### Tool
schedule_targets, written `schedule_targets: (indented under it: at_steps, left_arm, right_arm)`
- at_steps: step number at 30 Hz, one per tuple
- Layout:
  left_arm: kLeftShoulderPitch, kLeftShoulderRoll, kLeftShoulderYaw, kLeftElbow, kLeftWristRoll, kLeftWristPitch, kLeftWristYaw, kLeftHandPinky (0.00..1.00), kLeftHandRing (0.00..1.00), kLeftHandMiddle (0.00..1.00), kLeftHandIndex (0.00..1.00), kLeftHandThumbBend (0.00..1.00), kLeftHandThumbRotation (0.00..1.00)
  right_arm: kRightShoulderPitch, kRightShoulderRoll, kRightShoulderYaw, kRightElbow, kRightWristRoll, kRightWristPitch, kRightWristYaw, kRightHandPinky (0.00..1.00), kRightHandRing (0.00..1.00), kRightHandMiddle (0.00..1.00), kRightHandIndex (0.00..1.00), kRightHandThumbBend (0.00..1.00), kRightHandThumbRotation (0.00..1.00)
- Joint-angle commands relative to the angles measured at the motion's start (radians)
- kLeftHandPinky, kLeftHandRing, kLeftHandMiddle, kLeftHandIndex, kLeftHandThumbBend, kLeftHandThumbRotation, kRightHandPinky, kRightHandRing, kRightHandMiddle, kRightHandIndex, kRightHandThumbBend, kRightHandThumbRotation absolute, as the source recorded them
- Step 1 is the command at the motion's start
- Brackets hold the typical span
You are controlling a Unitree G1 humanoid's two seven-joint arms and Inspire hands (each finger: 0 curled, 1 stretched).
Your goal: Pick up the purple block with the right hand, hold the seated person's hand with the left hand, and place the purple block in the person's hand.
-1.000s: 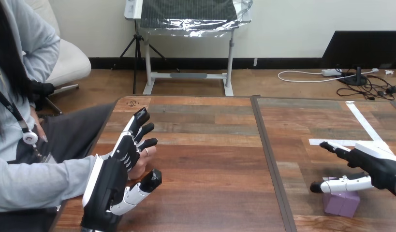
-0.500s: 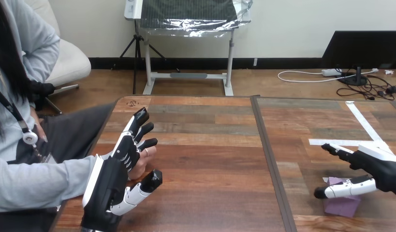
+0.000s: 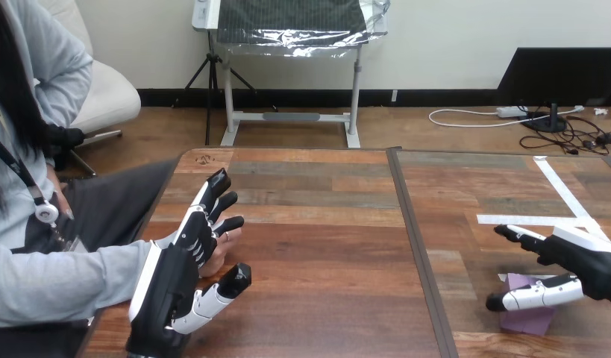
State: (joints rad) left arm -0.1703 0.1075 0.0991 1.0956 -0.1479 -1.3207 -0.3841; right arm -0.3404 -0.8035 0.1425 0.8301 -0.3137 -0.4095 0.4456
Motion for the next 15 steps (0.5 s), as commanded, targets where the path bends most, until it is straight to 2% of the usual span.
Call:
schedule_targets:
  at_steps: [1, 8, 15]
  left_arm:
    - [-0.080, -0.004, 0.010, 0.003, 0.000, -0.017, 0.003, 0.82, 0.92, 0.95, 0.95, 1.00, 0.73]
    - [-0.080, -0.003, 0.011, 0.005, -0.003, -0.016, 0.000, 0.82, 0.92, 0.96, 0.95, 1.00, 0.73]
    - [-0.080, -0.002, 0.012, 0.006, -0.006, -0.017, -0.002, 0.82, 0.92, 0.95, 0.95, 1.00, 0.73]
  right_arm:
    - [-0.018, -0.051, -0.037, -0.035, 0.024, -0.041, 0.008, 0.95, 1.00, 1.00, 1.00, 1.00, 0.52]
    - [-0.009, -0.058, -0.033, -0.037, 0.018, -0.051, 0.009, 0.95, 1.00, 1.00, 1.00, 1.00, 0.46]
    - [-0.008, -0.052, -0.027, -0.020, 0.009, -0.059, -0.010, 0.94, 1.00, 1.00, 1.00, 1.00, 0.34]
